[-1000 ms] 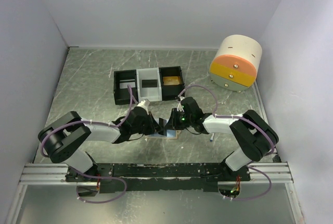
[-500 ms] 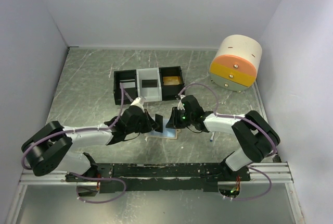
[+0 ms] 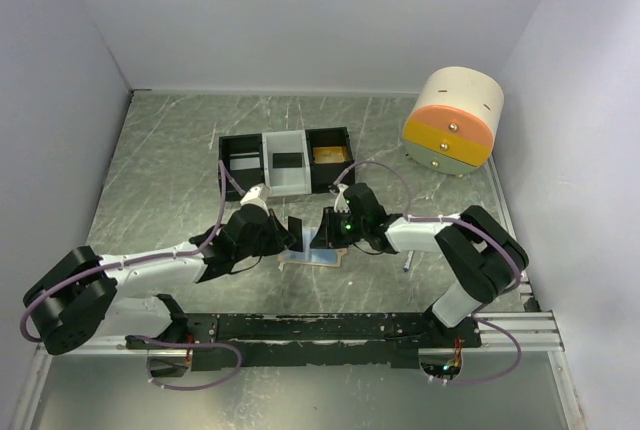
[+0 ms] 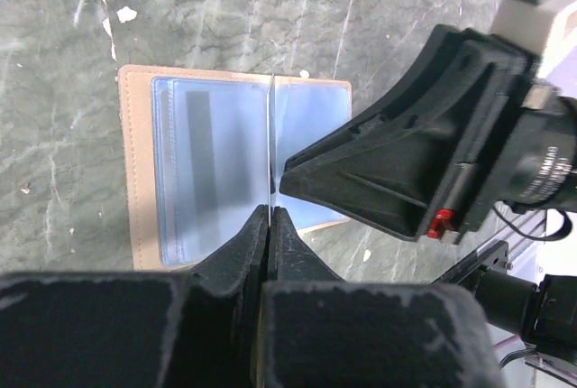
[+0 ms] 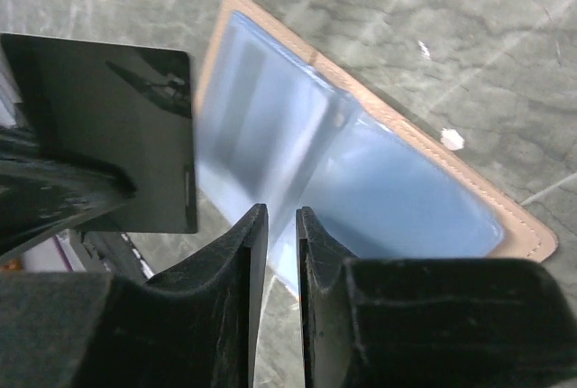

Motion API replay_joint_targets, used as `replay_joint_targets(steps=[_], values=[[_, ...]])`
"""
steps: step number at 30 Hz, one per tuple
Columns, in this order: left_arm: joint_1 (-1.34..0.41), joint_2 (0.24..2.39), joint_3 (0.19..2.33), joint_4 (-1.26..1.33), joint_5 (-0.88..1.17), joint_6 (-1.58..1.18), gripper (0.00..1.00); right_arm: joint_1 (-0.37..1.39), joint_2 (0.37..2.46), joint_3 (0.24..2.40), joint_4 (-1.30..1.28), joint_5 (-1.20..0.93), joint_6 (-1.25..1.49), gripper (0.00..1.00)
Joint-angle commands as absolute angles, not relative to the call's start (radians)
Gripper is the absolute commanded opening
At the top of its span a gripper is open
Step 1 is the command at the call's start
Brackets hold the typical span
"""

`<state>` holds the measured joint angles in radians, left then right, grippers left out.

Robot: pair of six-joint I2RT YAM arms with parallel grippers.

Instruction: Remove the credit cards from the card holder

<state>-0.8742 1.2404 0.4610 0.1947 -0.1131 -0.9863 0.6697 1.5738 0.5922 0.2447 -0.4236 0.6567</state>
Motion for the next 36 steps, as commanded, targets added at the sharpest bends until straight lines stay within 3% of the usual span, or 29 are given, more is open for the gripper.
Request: replay_joint_targets(steps=[1, 6, 12, 14, 19, 27, 36], values=[[-0.874, 1.227, 0.451, 0.183, -0.146, -0.971, 0.07, 0.671, 1.631, 0.617, 0.225, -0.414, 0.641, 0.2], [-0.872, 1.248, 0.448, 0.201, -0.121, -0.973, 0.07, 0.666, 1.581, 0.632, 0.09, -0.271, 0.6, 0.2], [-0.874, 1.273, 0.429, 0.301, -0.076, -0.969, 0.07, 0.66, 1.5, 0.615, 0.124, -0.324, 0.607, 0.22], [-0.874, 1.29, 0.424, 0.338, -0.059, -0.973, 0.07, 0.66, 1.492, 0.603, 0.162, -0.352, 0.625, 0.34], [-0.872, 1.365, 0.42, 0.4, -0.014, -1.006, 0.07, 0.642, 1.487, 0.553, 0.277, -0.382, 0.706, 0.44], [-0.873, 1.422, 0.356, 0.57, 0.028, -1.085, 0.07, 0.605, 1.551, 0.488, 0.457, -0.546, 0.794, 0.45], [-0.867, 1.442, 0.319, 0.709, 0.06, -1.135, 0.07, 0.603, 1.595, 0.484, 0.476, -0.56, 0.816, 0.45]])
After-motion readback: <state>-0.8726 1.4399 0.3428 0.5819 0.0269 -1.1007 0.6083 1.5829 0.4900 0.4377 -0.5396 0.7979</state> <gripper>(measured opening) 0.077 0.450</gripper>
